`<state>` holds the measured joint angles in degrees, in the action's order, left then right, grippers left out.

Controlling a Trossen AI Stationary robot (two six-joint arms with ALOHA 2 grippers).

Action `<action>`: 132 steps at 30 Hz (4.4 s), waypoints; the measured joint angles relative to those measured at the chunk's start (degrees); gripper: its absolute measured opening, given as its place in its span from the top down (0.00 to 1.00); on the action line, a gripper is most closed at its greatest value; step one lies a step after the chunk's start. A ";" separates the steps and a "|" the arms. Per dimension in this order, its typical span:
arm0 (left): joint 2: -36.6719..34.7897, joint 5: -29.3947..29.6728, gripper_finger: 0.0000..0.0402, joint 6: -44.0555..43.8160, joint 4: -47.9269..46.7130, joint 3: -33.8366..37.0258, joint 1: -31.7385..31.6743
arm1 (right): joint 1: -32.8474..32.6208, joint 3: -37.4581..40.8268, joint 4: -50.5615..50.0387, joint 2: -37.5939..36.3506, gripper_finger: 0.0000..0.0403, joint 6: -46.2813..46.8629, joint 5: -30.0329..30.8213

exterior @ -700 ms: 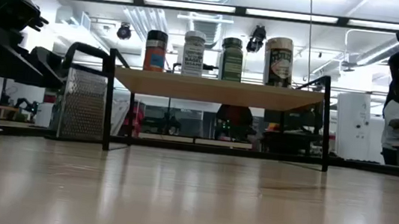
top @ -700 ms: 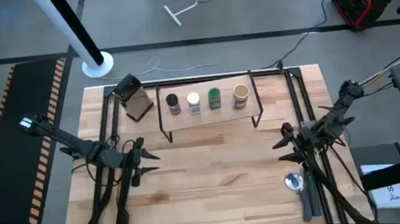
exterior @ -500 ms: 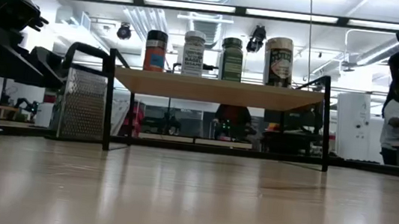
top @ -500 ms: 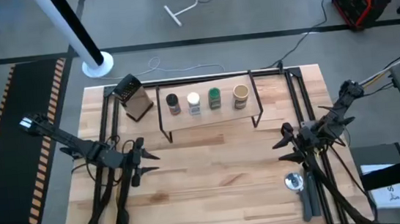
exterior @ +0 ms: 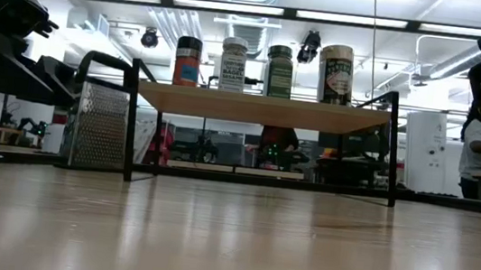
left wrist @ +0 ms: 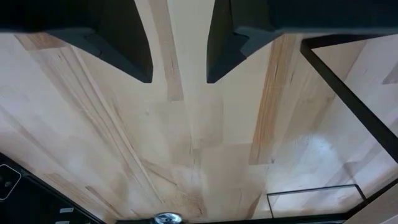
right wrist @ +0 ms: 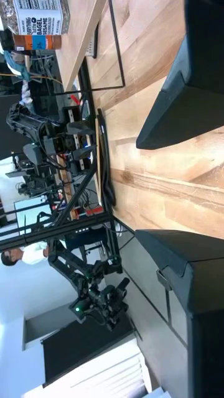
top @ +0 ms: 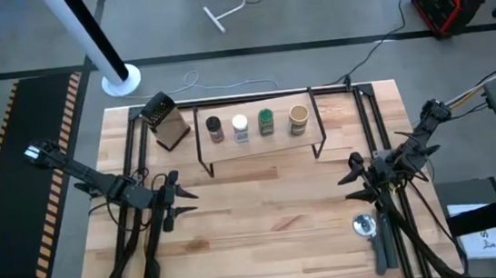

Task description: Shelf spices

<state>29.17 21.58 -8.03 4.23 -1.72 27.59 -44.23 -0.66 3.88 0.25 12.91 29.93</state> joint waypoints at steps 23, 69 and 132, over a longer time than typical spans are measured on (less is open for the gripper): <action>0.00 -0.01 0.61 0.00 0.01 0.01 -0.01 | 0.00 0.00 0.00 0.00 0.51 0.00 -0.01; 0.00 -0.06 0.59 -0.13 5.11 -0.02 -0.04 | 0.00 0.02 1.14 0.00 0.51 3.06 0.13; 38.00 -3.59 0.16 0.05 -60.17 -72.20 -38.92 | 3.02 -36.31 18.62 66.28 0.51 4.50 11.59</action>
<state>67.17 17.99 -7.98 -55.94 -73.92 -11.32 -41.21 -36.98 22.50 66.53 17.41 41.52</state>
